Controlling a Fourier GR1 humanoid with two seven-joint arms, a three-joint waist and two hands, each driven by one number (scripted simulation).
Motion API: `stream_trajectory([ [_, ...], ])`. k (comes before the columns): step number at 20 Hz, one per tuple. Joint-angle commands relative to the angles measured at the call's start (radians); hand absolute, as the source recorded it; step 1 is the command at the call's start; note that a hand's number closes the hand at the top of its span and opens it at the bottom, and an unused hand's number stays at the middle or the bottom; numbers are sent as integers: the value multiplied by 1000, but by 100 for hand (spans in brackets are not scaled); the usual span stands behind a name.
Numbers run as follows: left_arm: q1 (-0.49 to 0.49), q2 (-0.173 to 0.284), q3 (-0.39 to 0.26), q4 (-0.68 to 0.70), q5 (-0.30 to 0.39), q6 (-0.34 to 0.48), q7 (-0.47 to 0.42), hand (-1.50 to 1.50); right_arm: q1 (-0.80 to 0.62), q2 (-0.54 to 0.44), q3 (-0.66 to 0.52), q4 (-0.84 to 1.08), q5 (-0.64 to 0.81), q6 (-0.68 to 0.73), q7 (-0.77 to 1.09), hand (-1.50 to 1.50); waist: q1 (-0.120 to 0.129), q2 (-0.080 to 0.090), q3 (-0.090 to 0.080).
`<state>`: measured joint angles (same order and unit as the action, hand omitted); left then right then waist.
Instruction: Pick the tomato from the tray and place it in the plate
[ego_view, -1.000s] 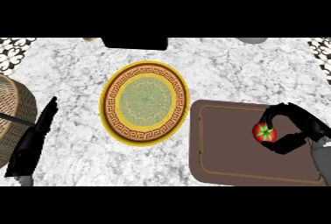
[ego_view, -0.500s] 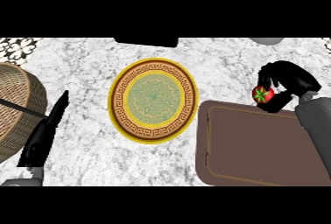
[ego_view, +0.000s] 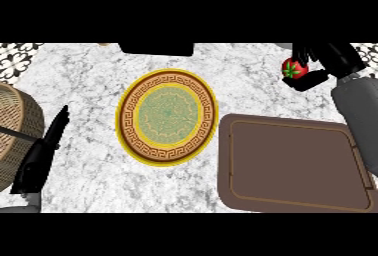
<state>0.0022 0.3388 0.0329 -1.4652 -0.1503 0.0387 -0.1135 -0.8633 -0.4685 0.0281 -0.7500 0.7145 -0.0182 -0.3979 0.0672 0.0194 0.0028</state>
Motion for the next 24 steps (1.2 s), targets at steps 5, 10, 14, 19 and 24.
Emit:
stream_trajectory([
  [5, 77, 10, 32, 3, 2, -2, -44, 0, -104, 92, -41, -13, -137, 121, -212, 150, -45, -19, -3],
  [10, 70, 0, 45, -42, 3, -2, 29, 0, -122, 162, 1, -124, -137, 185, -138, 150, -60, -22, -3],
  [14, 141, -21, 27, -128, -4, 5, 15, 0, -193, 275, 21, -146, -147, 206, -3, 150, -46, -22, -3],
  [19, 110, -12, 60, -42, -1, -13, -23, 0, -193, 388, 60, -208, -139, 226, 138, 150, -57, -21, -3],
  [24, 37, -17, 55, 12, -15, -21, -25, 0, -226, 465, 201, -148, -160, 160, 265, 150, -45, -17, -4],
])
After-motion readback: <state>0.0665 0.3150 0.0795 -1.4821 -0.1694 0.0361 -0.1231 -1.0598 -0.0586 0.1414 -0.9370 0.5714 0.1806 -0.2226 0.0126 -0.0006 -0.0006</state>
